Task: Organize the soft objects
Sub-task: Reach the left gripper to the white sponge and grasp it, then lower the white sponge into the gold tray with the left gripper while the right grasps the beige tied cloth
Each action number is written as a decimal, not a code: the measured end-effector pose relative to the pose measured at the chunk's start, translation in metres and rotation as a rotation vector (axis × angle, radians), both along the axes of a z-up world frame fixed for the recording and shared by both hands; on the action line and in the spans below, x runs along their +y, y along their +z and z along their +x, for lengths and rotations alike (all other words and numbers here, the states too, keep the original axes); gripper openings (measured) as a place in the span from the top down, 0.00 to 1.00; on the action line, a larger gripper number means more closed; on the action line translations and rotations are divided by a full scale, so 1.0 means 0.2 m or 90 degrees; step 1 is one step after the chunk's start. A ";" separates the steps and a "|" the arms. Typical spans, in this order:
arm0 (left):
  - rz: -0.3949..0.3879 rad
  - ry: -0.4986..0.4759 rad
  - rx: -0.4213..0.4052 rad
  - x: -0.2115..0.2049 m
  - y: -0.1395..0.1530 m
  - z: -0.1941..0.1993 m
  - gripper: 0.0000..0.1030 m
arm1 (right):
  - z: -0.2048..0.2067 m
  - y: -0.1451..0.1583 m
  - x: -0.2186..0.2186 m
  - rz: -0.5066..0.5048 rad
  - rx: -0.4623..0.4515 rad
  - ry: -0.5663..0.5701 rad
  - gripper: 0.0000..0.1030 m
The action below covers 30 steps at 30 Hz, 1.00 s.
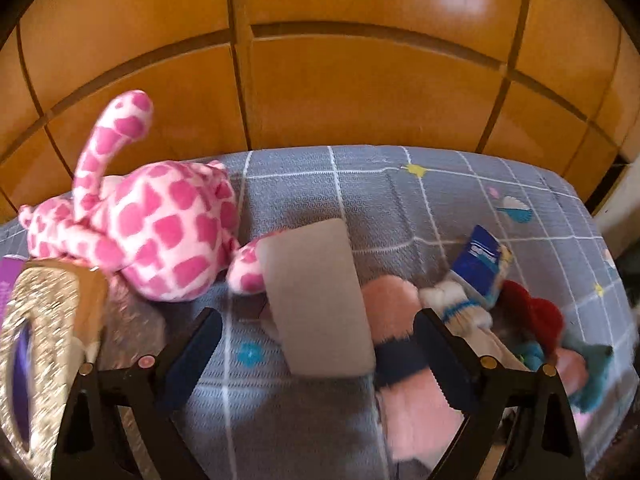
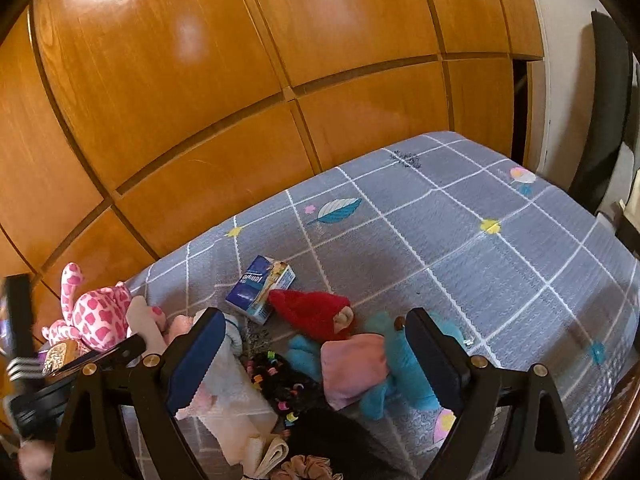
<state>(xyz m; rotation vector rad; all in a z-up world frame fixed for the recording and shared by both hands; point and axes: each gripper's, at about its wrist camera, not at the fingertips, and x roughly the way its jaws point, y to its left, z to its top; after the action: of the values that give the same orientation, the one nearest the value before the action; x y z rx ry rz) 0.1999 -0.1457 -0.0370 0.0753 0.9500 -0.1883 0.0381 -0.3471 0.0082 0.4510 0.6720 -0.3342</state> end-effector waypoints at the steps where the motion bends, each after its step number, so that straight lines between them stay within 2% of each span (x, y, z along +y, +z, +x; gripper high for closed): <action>1: 0.007 0.001 -0.003 -0.01 -0.02 0.02 0.07 | 0.00 0.00 0.00 0.003 -0.001 0.002 0.10; 2: 0.012 0.002 -0.004 -0.01 -0.03 0.03 0.07 | 0.01 0.00 0.01 0.005 -0.001 0.005 0.10; 4: 0.015 -0.001 0.011 -0.03 -0.07 0.09 0.16 | 0.00 0.00 0.01 0.010 -0.005 0.011 0.10; 5: 0.012 -0.007 0.017 -0.05 -0.09 0.11 0.36 | 0.00 0.00 0.01 0.012 -0.006 0.011 0.10; 6: 0.006 -0.019 0.026 -0.06 -0.10 0.12 0.52 | 0.00 0.00 0.01 0.015 -0.007 0.010 0.10; 9: -0.004 -0.024 0.024 -0.05 -0.11 0.11 0.53 | 0.01 -0.01 -0.01 0.033 -0.005 0.010 0.10; 10: -0.006 -0.027 0.018 -0.05 -0.09 0.09 0.57 | 0.01 -0.02 -0.02 0.038 -0.003 0.010 0.10; 11: -0.009 -0.032 0.013 -0.04 -0.08 0.07 0.68 | 0.01 -0.02 -0.02 0.044 -0.002 0.010 0.10; 12: -0.008 -0.037 0.008 -0.04 -0.06 0.04 0.74 | 0.00 -0.02 -0.03 0.048 -0.004 0.004 0.10; 16: -0.015 -0.072 -0.017 -0.03 0.02 -0.12 0.74 | -0.01 -0.03 -0.07 0.071 -0.004 -0.011 0.10; 24: -0.052 -0.150 -0.015 0.11 0.08 -0.53 0.74 | -0.04 -0.08 -0.17 0.134 -0.001 -0.055 0.10; 27: -0.054 -0.164 -0.018 0.16 0.08 -0.64 0.74 | -0.03 -0.09 -0.17 0.155 0.005 -0.052 0.10; 30: -0.062 -0.168 -0.014 0.22 0.06 -0.74 0.74 | -0.01 -0.10 -0.14 0.148 0.026 -0.026 0.12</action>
<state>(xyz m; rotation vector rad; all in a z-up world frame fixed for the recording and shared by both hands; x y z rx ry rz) 0.0525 -0.1008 -0.0245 0.1126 0.9050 -0.4765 0.0355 -0.3744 -0.0116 0.6821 0.7462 -0.3053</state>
